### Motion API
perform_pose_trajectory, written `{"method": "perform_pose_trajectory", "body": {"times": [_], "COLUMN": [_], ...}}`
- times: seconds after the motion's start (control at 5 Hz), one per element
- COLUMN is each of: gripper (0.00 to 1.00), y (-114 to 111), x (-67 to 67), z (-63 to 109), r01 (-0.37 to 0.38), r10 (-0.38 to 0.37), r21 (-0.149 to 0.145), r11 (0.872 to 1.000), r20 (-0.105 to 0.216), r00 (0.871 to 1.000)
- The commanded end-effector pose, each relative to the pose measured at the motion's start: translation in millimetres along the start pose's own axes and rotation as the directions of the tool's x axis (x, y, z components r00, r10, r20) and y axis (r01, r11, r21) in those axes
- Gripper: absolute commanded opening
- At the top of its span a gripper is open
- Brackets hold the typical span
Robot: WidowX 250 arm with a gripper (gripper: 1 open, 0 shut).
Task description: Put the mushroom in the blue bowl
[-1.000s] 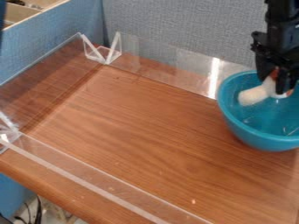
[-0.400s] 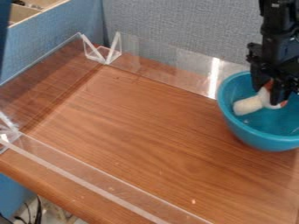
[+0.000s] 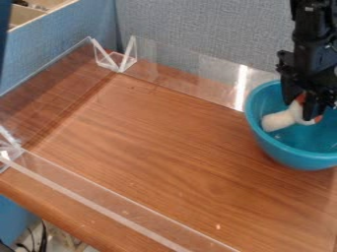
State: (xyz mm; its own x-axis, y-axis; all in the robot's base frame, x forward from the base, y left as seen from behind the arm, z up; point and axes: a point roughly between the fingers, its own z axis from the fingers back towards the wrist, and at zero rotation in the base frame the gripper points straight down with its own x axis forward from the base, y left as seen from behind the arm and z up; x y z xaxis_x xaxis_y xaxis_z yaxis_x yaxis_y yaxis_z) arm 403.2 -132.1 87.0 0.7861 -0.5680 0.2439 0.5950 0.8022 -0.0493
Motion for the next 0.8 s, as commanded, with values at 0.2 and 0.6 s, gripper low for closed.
{"method": "perform_pose_trajectory", "body": {"times": [0.2, 0.6], "gripper": [0.0, 0.0], "y": [4.6, 6.4], "x": [9.2, 8.2], "z": [37.7, 33.7], "r01": [0.007, 0.002], "r10": [-0.01, -0.004], "r21": [0.032, 0.025], "r11": [0.999, 1.0], "r20": [0.097, 0.096], "r00": [0.995, 0.995]}}
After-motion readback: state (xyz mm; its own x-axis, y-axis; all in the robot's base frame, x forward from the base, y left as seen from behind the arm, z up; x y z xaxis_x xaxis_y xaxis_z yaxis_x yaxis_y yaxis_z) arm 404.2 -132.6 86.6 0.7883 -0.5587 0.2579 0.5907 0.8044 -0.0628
